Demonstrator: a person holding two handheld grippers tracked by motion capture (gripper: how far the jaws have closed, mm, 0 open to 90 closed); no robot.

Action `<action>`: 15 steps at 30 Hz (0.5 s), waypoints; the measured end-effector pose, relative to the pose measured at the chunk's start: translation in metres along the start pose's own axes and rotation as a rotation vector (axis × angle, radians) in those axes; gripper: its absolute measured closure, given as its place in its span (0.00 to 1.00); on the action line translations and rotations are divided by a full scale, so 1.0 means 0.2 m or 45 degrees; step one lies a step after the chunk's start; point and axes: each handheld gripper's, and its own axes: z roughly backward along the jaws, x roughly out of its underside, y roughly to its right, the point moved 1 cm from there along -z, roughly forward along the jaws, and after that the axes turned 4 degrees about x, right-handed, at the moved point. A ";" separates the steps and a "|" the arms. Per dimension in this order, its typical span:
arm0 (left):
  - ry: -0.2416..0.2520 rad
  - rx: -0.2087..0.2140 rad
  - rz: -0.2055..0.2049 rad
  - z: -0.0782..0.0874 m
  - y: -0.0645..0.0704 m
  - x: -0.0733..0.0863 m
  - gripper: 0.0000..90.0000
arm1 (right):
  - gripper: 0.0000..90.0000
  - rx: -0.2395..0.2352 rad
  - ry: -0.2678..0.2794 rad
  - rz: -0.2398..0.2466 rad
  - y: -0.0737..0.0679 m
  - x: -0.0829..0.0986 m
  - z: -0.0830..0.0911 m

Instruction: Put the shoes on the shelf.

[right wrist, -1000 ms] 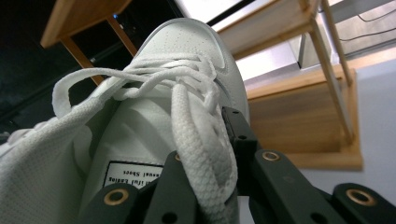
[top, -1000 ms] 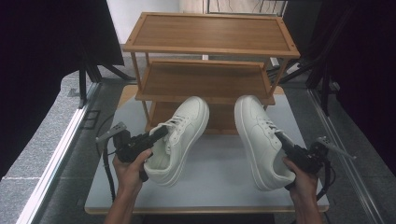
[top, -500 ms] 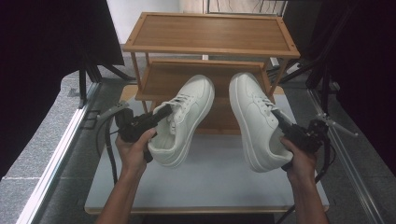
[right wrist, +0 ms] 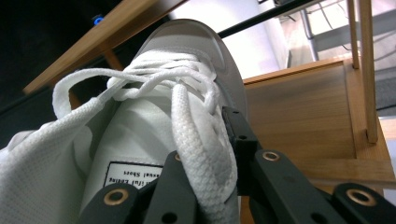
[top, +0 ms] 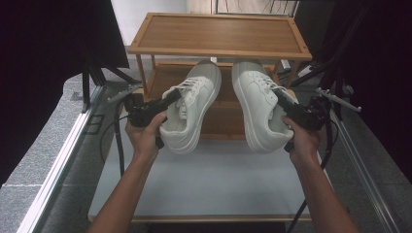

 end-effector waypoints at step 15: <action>0.005 -0.077 0.048 -0.15 -0.09 -0.05 0.88 | 0.94 0.129 -0.024 -0.114 0.04 -0.02 -0.25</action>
